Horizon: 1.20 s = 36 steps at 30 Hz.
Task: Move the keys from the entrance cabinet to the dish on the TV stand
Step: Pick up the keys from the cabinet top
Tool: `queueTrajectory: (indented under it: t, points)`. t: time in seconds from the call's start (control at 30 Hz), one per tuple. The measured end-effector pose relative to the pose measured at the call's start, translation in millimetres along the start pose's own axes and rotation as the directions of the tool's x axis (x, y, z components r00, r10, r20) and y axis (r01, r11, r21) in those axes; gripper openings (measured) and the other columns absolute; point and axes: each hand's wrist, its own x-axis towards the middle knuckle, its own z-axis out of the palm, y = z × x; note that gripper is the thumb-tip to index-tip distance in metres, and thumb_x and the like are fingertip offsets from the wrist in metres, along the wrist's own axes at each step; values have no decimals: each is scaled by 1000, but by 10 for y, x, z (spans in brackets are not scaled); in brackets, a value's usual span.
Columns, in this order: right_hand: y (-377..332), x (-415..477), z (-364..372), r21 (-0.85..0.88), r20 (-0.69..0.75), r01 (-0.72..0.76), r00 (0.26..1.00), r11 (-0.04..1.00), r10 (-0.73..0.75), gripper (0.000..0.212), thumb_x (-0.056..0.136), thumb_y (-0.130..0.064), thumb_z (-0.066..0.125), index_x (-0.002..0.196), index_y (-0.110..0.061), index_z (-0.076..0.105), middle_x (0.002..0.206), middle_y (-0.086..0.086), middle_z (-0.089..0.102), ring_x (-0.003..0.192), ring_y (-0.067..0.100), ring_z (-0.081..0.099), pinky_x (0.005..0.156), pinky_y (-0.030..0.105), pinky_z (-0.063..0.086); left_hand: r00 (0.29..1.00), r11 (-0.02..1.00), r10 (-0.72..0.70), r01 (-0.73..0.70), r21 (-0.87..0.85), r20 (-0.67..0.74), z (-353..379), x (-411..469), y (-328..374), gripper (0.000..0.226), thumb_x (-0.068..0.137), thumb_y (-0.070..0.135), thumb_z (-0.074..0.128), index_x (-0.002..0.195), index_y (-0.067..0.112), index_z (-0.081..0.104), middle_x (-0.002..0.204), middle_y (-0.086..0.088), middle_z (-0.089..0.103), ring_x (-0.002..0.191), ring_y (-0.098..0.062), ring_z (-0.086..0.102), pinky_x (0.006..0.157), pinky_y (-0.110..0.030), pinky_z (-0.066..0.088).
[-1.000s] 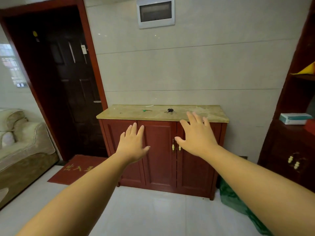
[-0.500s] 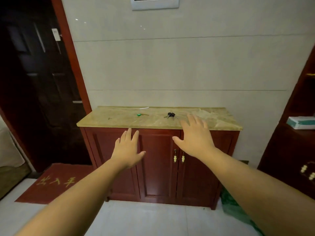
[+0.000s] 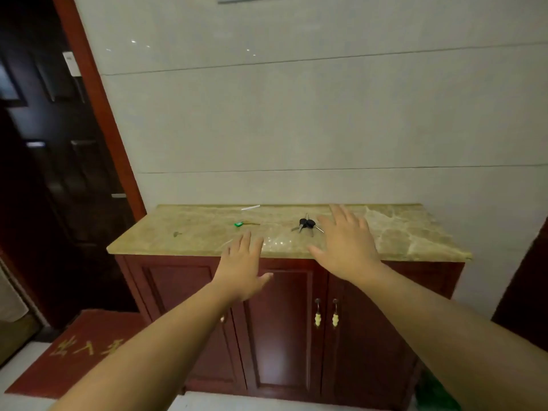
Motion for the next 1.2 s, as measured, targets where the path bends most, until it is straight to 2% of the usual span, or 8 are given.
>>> queueTrajectory:
  t: [0.27,0.53,0.63,0.77,0.87,0.97,1.07,1.2]
  points:
    - [526,978,768,89,71,-22,997,996,16,62,83,-57,49,135,-23,48,158,13,34,146,31,25,114,50,25,999,999,-47,48,-27,8,276,1217,-42,90,86,66,43,154,21,4,165,-14,1,151,-31,-1,120,-50,9]
    - [753,1464,1537,117,193,-27,981,993,4,71,82,-63,51,141,-24,41,158,9,34,146,29,25,116,50,22,995,993,-63,71,-98,80,822,1799,-90,90,86,64,47,154,19,8,165,-14,4,151,-32,3,121,-51,13]
    - [834,1611,1878,191,251,-149,963,970,98,74,83,-66,51,142,-23,39,156,9,36,145,29,28,116,48,24,993,986,-80,91,-140,84,1016,2029,-266,90,85,66,48,153,19,13,165,-14,9,151,-31,7,120,-50,13]
    - [828,1582,2361,318,373,-393,888,863,268,81,84,-67,50,145,-17,34,154,7,40,140,28,36,114,45,32,983,963,-134,159,-218,126,1324,2233,-529,88,86,64,50,152,16,18,163,-17,17,149,-32,14,120,-49,19]
    - [815,1675,2636,274,386,-414,874,868,295,88,84,-69,48,150,-15,26,159,8,32,145,28,28,118,46,26,975,947,-124,171,-273,182,1579,2356,-708,90,86,65,49,154,16,17,163,-16,16,150,-32,11,121,-47,16]
    - [832,1950,2805,194,397,-474,839,859,373,90,87,-73,39,153,-16,16,165,9,17,150,29,14,121,48,15,986,950,-69,112,-291,155,1716,2551,-896,86,87,66,48,153,17,23,163,-14,20,149,-30,15,121,-45,16]
    - [839,2226,2977,119,399,-526,802,842,445,76,93,-68,30,153,-23,19,165,9,18,151,28,13,121,50,13,990,948,-32,73,-311,134,1749,2757,-1083,83,87,66,47,151,17,27,163,-13,20,150,-30,15,121,-46,17]
    - [831,2400,3213,102,402,-578,768,809,498,51,100,-51,32,144,-27,42,161,9,30,148,29,22,120,50,16,994,939,3,33,-341,106,1770,2881,-1332,79,87,62,52,149,17,33,162,-12,23,149,-29,18,119,-43,16]
